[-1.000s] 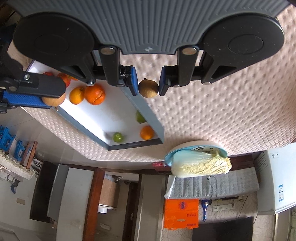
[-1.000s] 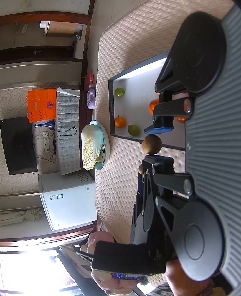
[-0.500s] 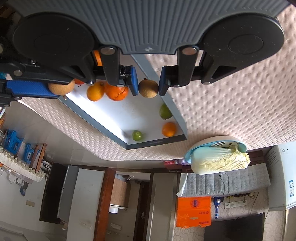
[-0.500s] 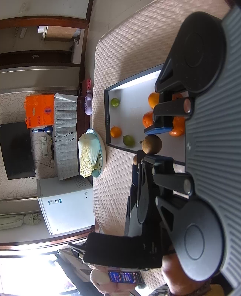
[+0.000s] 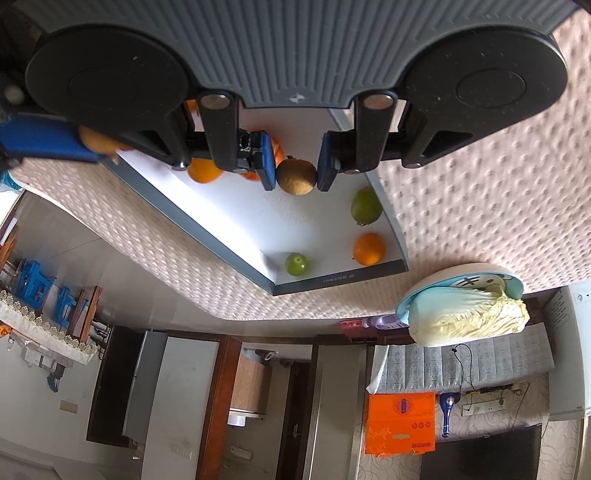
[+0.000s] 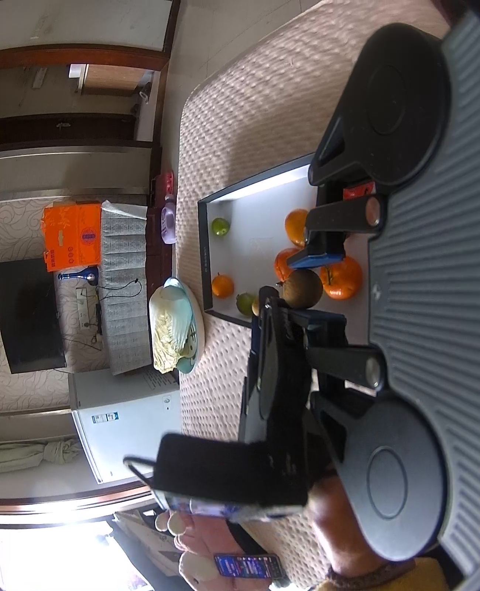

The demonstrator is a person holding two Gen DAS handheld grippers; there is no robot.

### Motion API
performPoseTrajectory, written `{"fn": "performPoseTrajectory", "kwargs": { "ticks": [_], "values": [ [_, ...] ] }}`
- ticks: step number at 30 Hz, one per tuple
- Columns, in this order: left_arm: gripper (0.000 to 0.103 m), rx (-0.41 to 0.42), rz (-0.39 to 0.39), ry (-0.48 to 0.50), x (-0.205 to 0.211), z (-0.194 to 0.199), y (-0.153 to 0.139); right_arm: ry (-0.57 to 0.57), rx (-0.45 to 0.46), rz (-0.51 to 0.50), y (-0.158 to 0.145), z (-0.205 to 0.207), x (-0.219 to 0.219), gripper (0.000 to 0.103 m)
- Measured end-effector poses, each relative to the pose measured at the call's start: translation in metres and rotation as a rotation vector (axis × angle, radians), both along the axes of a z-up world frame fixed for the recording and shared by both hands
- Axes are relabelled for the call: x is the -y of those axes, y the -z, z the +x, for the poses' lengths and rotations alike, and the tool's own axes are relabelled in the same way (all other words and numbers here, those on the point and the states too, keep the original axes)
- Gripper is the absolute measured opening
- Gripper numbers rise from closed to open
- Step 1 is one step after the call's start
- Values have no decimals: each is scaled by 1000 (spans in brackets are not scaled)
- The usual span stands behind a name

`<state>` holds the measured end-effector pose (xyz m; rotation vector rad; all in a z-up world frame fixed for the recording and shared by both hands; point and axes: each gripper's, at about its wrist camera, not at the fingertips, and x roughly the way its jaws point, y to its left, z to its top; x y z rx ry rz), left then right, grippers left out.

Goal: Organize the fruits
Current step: 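Carry the longans toward the box with both tools, then open left tool dropping its longan into the box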

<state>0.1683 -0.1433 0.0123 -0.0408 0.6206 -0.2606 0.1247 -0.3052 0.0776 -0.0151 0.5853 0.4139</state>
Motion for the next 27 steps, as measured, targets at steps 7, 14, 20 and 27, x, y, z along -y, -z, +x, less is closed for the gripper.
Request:
{"fn": "performPoseTrajectory", "kwargs": {
  "ticks": [7, 14, 20, 27],
  "values": [
    [28, -18, -10, -1, 5, 22, 6, 10, -13, -10, 4, 4, 4, 26],
    [28, -12, -1, 23, 16, 32, 9, 23, -31, -22, 9, 9, 7, 26],
    [30, -6, -8, 25, 18, 34, 8, 35, -44, -28, 13, 13, 8, 26],
    [45, 12, -26, 11, 15, 32, 3, 50, -54, -31, 16, 16, 8, 26]
  ]
}}
